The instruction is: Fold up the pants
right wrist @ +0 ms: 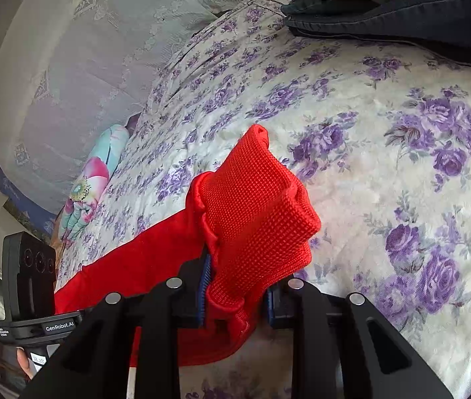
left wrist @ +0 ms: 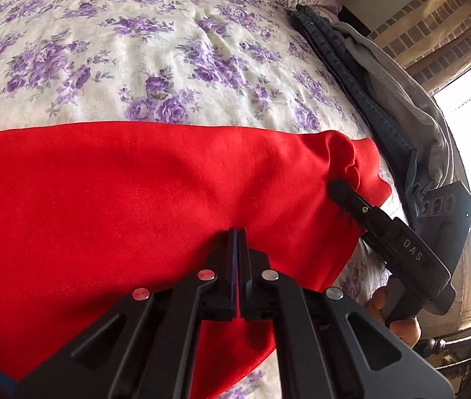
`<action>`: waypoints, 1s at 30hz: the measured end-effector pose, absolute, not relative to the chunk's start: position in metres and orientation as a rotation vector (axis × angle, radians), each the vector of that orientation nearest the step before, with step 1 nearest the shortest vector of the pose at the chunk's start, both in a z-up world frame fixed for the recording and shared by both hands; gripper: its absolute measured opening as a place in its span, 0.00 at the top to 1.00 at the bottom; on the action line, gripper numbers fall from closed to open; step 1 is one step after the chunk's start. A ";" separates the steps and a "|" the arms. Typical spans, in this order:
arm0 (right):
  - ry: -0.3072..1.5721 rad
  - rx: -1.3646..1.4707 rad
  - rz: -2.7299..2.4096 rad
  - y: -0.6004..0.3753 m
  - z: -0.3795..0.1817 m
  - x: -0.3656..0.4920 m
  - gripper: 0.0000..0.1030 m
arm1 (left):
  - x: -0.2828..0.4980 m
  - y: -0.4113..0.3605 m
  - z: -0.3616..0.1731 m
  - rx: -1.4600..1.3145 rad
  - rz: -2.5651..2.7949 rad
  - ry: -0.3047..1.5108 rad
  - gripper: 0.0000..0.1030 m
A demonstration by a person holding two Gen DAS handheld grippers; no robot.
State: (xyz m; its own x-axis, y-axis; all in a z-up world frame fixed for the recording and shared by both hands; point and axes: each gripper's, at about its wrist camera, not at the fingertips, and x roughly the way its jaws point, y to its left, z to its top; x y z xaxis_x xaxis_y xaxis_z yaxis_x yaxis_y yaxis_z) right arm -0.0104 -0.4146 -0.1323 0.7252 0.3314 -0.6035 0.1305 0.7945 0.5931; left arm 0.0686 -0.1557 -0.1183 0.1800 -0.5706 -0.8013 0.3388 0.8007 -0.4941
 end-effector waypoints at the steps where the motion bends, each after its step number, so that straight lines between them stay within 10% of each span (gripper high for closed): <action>1: 0.769 0.655 0.116 -0.414 -0.132 -0.010 0.76 | 0.067 -0.156 -0.118 -0.219 -0.649 1.224 0.99; 10: 0.760 0.379 -0.008 -0.363 -0.065 -0.007 0.77 | 0.048 -0.118 -0.095 -0.266 -0.703 1.168 0.99; 18: 0.651 0.197 0.153 -0.265 0.009 -0.013 0.77 | 0.026 0.102 -0.055 -0.435 -0.423 1.017 0.99; 30: 0.841 -0.252 0.254 -0.086 -0.055 0.023 0.75 | 0.017 0.221 -0.100 -0.546 -0.190 1.047 0.99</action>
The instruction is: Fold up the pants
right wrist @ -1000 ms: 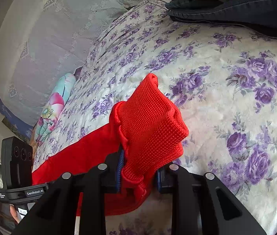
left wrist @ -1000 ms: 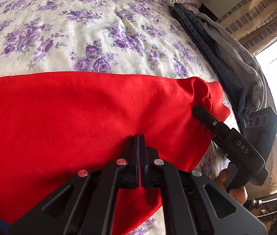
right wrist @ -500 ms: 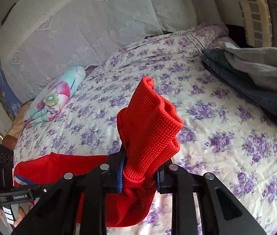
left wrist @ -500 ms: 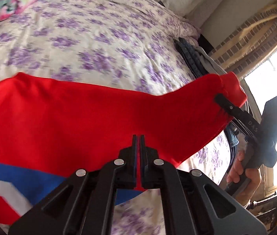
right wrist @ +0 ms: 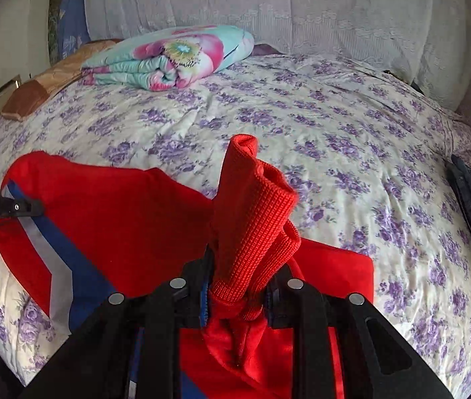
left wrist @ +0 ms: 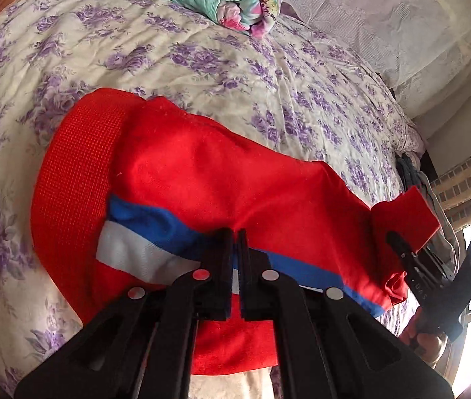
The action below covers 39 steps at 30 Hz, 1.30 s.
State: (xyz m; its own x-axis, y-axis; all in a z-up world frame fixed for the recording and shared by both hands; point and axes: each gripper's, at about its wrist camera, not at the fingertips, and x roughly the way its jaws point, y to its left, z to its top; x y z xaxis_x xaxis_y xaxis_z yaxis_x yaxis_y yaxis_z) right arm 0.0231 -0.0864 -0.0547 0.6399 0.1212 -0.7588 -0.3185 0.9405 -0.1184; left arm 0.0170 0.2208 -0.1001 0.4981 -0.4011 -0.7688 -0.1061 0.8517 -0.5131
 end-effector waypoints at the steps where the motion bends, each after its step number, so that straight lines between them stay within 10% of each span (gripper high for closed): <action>1: 0.855 -0.271 0.258 -0.079 -0.061 0.022 0.70 | 0.016 0.221 -0.101 -0.548 -0.197 1.044 0.99; 16: 0.893 -0.246 0.473 -0.054 -0.025 0.002 0.29 | 0.016 0.221 -0.104 -0.550 -0.218 1.027 0.99; 17: 0.882 -0.216 0.463 -0.059 -0.024 0.004 0.32 | 0.016 0.221 -0.104 -0.550 -0.217 1.027 0.99; 19: 0.899 -0.147 0.473 -0.067 -0.027 0.011 0.95 | 0.016 0.220 -0.104 -0.548 -0.218 1.026 0.99; 20: 0.935 -0.125 0.486 -0.067 -0.033 0.016 0.99 | 0.016 0.220 -0.105 -0.547 -0.219 1.026 0.99; 27: 1.030 -0.069 0.504 -0.059 -0.085 0.032 1.00 | 0.017 0.219 -0.104 -0.534 -0.223 1.025 0.99; 35: 0.828 -0.007 0.506 -0.072 -0.016 0.001 0.96 | -0.013 0.233 -0.063 -0.487 -0.137 0.957 0.95; 39: 0.724 0.007 0.450 -0.098 0.010 -0.026 0.93 | -0.051 0.252 -0.041 -0.537 -0.083 0.910 0.49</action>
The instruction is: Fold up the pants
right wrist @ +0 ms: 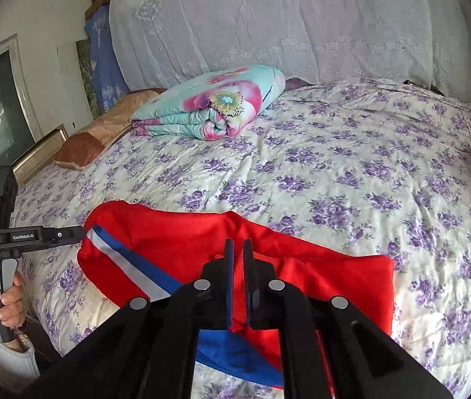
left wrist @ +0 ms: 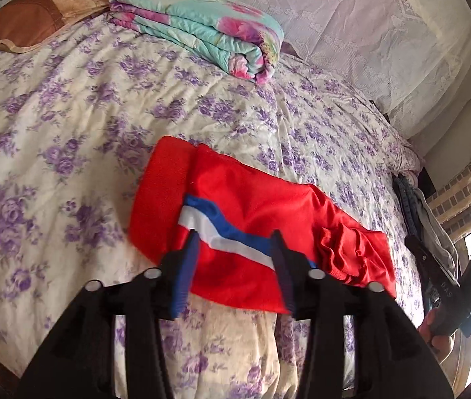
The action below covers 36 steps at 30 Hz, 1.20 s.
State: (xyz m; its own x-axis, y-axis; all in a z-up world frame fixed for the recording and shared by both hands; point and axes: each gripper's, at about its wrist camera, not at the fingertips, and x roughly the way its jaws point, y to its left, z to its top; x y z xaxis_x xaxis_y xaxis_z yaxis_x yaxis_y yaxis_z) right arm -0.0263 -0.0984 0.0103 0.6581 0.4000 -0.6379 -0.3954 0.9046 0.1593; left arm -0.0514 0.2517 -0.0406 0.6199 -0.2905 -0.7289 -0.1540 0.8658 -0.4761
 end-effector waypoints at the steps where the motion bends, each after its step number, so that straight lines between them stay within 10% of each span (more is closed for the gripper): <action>1: 0.731 0.030 0.455 -0.105 0.009 -0.030 0.92 | -0.060 0.255 -0.039 -0.551 -0.066 0.908 0.46; 6: 0.782 0.159 0.474 -0.135 -0.011 -0.051 0.56 | -0.086 0.259 -0.057 -0.671 -0.045 0.952 0.37; 20: 0.790 0.227 0.406 -0.184 -0.034 -0.099 0.55 | -0.013 0.246 -0.106 -0.707 0.045 0.940 0.27; 21: 0.799 0.229 0.402 -0.185 -0.037 -0.099 0.55 | -0.004 0.248 -0.107 -0.707 0.051 0.941 0.30; 22: 0.809 0.230 0.399 -0.184 -0.040 -0.098 0.55 | 0.003 0.249 -0.108 -0.702 0.070 0.948 0.59; 24: 0.831 0.224 0.394 -0.182 -0.047 -0.098 0.55 | 0.010 0.252 -0.106 -0.741 -0.003 0.946 0.81; 36: 0.931 0.064 0.636 -0.081 -0.042 -0.030 0.55 | -0.035 0.211 -0.049 -0.478 0.013 0.768 0.83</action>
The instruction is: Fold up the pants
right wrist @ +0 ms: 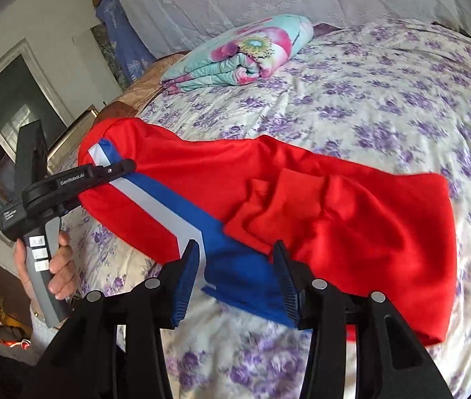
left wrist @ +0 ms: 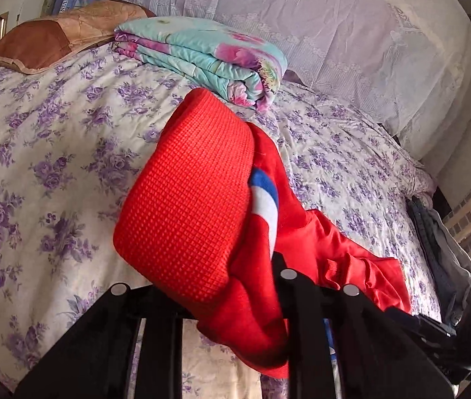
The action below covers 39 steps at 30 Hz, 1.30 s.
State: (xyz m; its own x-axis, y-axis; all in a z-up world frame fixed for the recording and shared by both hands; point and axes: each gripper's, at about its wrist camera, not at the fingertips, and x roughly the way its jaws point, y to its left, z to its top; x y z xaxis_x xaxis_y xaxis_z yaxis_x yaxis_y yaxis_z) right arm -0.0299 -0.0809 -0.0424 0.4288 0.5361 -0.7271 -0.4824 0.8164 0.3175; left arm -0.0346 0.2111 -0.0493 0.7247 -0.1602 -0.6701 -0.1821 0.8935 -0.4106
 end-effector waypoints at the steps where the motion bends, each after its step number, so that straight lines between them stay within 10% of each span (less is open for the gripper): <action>1: 0.937 0.038 0.638 -0.068 -0.043 -0.019 0.55 | -0.035 0.213 -0.050 -0.487 0.010 0.772 0.83; 2: 0.939 0.014 0.649 -0.054 -0.044 -0.010 0.56 | -0.034 0.215 -0.052 -0.495 0.008 0.779 0.83; 4: 0.949 -0.026 0.676 -0.030 -0.051 0.006 0.97 | -0.032 0.217 -0.054 -0.508 0.007 0.794 0.83; 5: 0.979 -0.045 0.681 -0.017 -0.057 0.013 0.99 | -0.032 0.218 -0.056 -0.516 0.003 0.797 0.83; 16: 1.096 -0.051 0.624 0.011 -0.091 0.030 0.97 | -0.026 0.210 -0.054 -0.468 -0.008 0.814 0.83; 26: 0.737 0.286 0.377 -0.187 -0.003 -0.039 0.94 | -0.020 0.154 -0.020 -0.194 0.093 0.839 0.83; 39: 0.697 0.447 0.244 -0.308 -0.033 -0.112 0.94 | 0.020 -0.057 -0.025 0.053 -0.127 1.004 0.83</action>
